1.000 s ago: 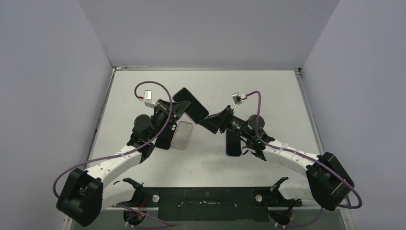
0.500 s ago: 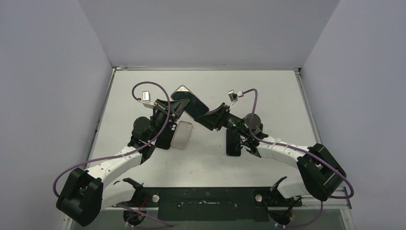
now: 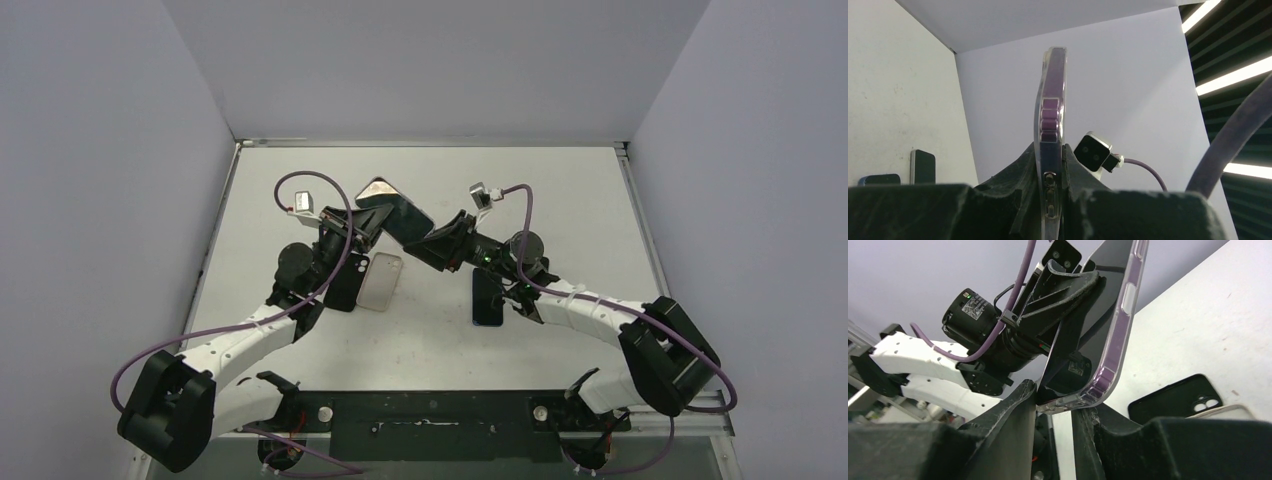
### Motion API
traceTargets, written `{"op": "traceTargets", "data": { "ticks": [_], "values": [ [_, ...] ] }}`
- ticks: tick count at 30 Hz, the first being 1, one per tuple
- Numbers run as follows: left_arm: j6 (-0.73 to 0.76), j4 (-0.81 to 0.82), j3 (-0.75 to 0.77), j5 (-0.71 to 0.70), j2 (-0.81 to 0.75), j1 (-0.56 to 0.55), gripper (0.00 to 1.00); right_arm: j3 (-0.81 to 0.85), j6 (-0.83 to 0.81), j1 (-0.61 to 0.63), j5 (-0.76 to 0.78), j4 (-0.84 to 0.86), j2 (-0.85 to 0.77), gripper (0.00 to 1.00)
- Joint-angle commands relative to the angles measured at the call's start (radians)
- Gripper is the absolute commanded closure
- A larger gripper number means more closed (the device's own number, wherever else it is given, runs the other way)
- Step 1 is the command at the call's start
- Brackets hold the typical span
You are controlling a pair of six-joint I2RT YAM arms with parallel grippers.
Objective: Take the phone out of the phone case
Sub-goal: Remove the phone case from the phone.
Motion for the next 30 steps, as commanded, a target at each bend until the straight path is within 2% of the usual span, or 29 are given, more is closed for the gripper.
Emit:
{"op": "traceTargets", "data": {
  "ticks": [1, 8, 16, 20, 23, 25, 30],
  "values": [
    [-0.104, 0.028, 0.062, 0.081, 0.002, -0.012, 1.0, 0.075, -0.351, 0.012, -0.074, -0.18, -0.038, 0.94],
    [-0.173, 0.038, 0.075, 0.168, 0.026, -0.011, 1.0, 0.167, -0.67, 0.01, -0.073, -0.458, -0.071, 0.98],
    [-0.212, 0.036, 0.079, 0.207, 0.035, -0.011, 1.0, 0.229, -0.888, 0.012, -0.1, -0.599, -0.071, 0.95],
    [-0.21, 0.042, 0.086, 0.221, 0.04, -0.008, 1.0, 0.233, -0.908, 0.003, -0.047, -0.623, -0.062, 0.97],
    [-0.192, 0.052, 0.093, 0.243, 0.047, 0.003, 1.0, 0.223, -0.851, -0.021, -0.064, -0.599, -0.056, 0.97],
    [-0.173, 0.054, 0.091, 0.267, 0.046, 0.03, 1.0, 0.204, -0.82, -0.048, -0.09, -0.591, -0.068, 0.92],
    [-0.076, 0.053, 0.107, 0.416, 0.052, 0.13, 1.0, 0.147, -0.768, -0.157, -0.249, -0.628, -0.156, 0.67]
  ]
}}
